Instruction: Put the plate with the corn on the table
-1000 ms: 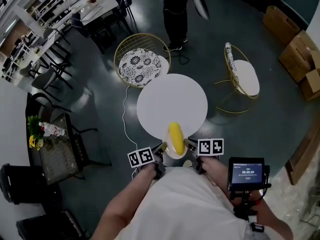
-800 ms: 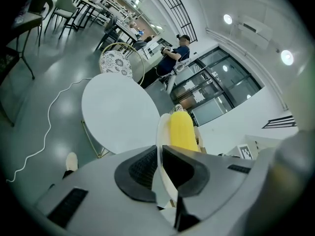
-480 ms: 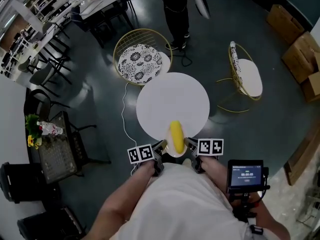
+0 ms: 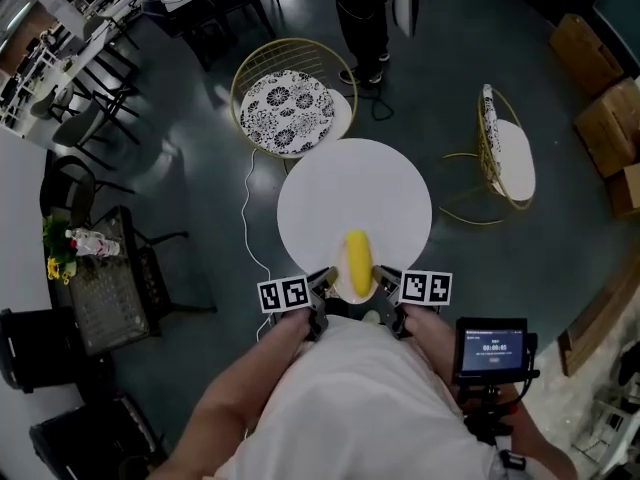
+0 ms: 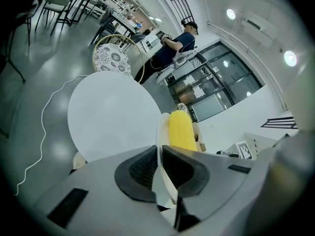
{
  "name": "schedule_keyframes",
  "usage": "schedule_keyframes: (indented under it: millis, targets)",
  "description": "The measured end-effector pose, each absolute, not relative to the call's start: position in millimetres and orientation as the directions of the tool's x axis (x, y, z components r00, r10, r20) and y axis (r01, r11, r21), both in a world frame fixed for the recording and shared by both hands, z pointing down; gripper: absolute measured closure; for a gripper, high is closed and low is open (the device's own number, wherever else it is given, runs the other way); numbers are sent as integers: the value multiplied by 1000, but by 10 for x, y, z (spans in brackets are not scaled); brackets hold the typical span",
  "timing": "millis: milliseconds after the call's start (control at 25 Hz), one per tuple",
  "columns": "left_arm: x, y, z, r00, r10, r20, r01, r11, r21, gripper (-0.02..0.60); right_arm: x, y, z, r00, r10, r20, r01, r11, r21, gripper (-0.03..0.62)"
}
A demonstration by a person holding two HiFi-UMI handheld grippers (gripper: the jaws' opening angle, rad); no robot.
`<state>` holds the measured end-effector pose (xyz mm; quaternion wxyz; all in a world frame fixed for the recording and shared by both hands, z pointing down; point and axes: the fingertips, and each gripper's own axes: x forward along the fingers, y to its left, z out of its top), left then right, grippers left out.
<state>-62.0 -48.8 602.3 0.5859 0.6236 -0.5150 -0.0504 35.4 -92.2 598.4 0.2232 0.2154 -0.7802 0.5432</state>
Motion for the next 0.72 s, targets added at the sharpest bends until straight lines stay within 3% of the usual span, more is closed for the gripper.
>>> schedule_keyframes:
  millis: [320, 720]
  targets:
    - [-1195, -882, 6580, 444, -692, 569, -577, 265, 773, 548, -239, -1345, 6555, -797, -32, 603, -577, 335, -745, 549]
    - [-1270, -821, 6444, 424, -716, 554, -564, 270, 780, 548, -354, -1345, 6400, -785, 10, 619, -567, 389, -726, 551]
